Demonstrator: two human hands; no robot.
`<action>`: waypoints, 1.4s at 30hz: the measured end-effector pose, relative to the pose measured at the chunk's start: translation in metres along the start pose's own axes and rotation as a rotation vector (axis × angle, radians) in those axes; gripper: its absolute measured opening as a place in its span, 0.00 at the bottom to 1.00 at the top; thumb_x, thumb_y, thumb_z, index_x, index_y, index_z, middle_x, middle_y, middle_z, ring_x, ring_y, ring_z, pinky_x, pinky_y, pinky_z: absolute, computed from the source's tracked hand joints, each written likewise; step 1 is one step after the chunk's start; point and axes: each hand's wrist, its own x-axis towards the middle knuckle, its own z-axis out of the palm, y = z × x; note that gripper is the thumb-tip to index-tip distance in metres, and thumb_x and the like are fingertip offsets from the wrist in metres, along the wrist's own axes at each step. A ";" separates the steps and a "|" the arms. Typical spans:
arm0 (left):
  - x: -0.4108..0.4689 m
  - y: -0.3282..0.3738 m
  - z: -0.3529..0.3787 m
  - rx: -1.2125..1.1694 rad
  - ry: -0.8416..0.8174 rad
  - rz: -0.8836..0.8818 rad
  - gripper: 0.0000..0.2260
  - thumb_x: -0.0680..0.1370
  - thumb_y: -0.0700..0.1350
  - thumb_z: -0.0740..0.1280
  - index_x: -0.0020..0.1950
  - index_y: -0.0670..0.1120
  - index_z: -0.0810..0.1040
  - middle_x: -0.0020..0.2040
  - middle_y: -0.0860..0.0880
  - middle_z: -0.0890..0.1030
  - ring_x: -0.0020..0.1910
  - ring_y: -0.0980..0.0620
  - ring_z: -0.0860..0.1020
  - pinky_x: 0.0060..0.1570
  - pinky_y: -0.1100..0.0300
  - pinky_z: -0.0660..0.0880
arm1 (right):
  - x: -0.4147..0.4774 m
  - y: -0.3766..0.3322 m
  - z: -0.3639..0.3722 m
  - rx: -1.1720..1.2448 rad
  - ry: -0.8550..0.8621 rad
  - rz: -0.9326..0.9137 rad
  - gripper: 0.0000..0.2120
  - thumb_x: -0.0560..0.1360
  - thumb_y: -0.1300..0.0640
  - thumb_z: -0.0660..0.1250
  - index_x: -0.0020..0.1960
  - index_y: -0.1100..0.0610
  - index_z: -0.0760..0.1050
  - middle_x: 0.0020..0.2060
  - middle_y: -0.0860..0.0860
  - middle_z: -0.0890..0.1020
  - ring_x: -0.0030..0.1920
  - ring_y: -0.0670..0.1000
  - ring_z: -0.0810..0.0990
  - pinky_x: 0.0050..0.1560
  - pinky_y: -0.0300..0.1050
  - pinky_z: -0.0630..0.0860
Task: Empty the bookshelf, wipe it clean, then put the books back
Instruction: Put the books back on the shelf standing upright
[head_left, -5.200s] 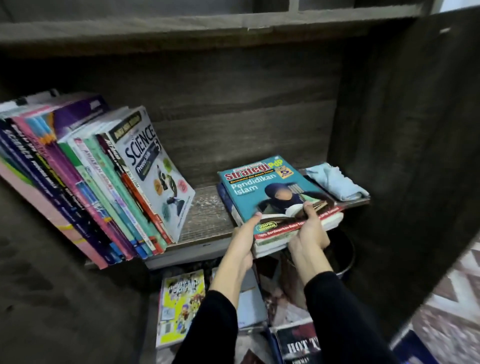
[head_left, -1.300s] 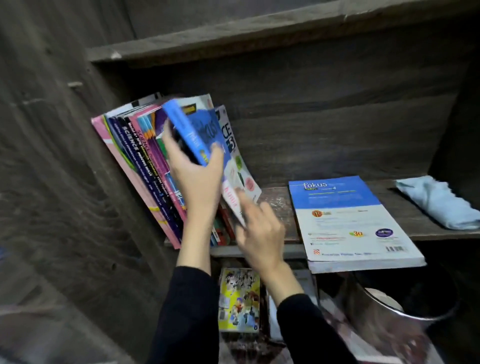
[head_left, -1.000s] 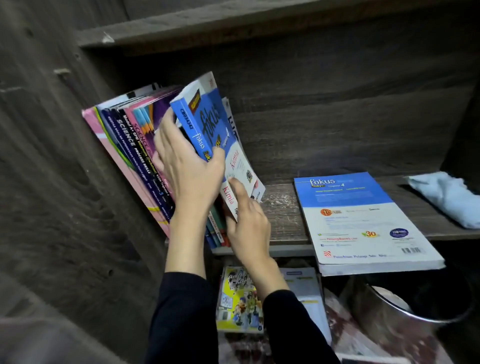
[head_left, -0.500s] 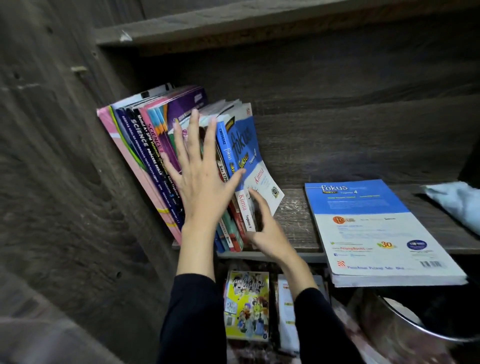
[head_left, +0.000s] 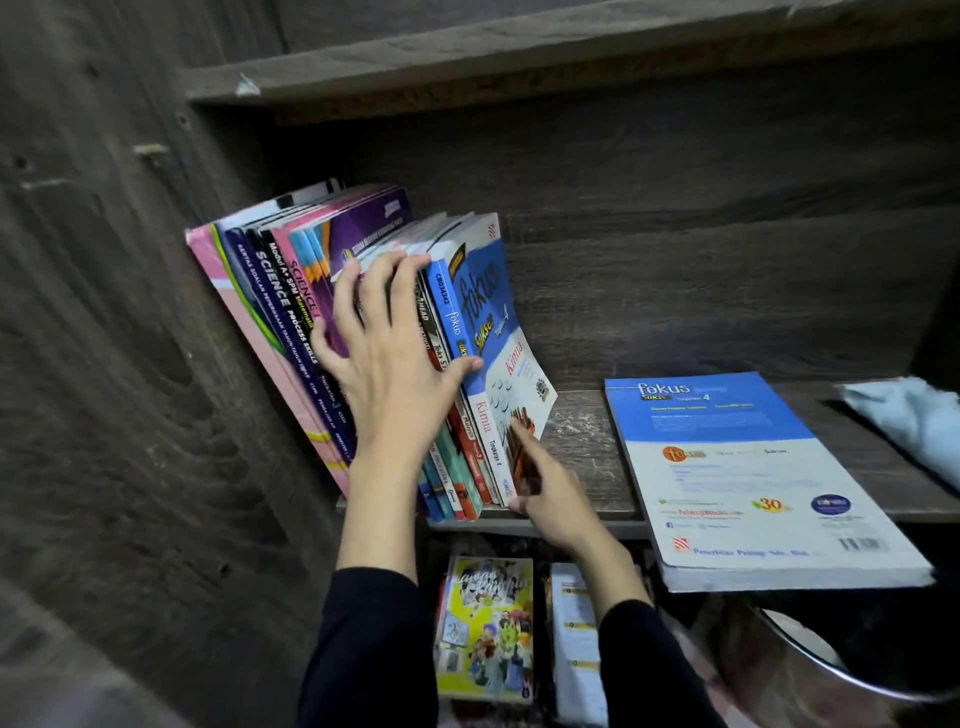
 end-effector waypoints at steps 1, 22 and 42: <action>0.000 0.001 0.001 0.001 0.003 -0.003 0.43 0.61 0.56 0.78 0.71 0.52 0.61 0.72 0.52 0.61 0.74 0.49 0.52 0.68 0.40 0.51 | 0.001 0.000 0.000 -0.010 -0.004 0.007 0.43 0.73 0.70 0.67 0.76 0.41 0.51 0.73 0.47 0.65 0.70 0.50 0.68 0.61 0.35 0.62; -0.027 0.047 -0.007 -0.187 -0.112 -0.097 0.27 0.80 0.46 0.59 0.77 0.50 0.52 0.78 0.55 0.46 0.73 0.54 0.35 0.69 0.49 0.34 | -0.011 -0.021 -0.051 -0.050 0.236 -0.029 0.25 0.71 0.72 0.64 0.64 0.51 0.74 0.63 0.52 0.75 0.62 0.50 0.74 0.64 0.40 0.67; -0.125 0.130 0.054 -0.430 -1.091 -0.556 0.24 0.80 0.57 0.59 0.58 0.36 0.75 0.59 0.36 0.77 0.60 0.38 0.74 0.55 0.53 0.71 | -0.094 0.034 -0.168 -0.565 0.567 0.707 0.31 0.73 0.40 0.67 0.67 0.59 0.70 0.67 0.59 0.68 0.67 0.59 0.68 0.63 0.49 0.66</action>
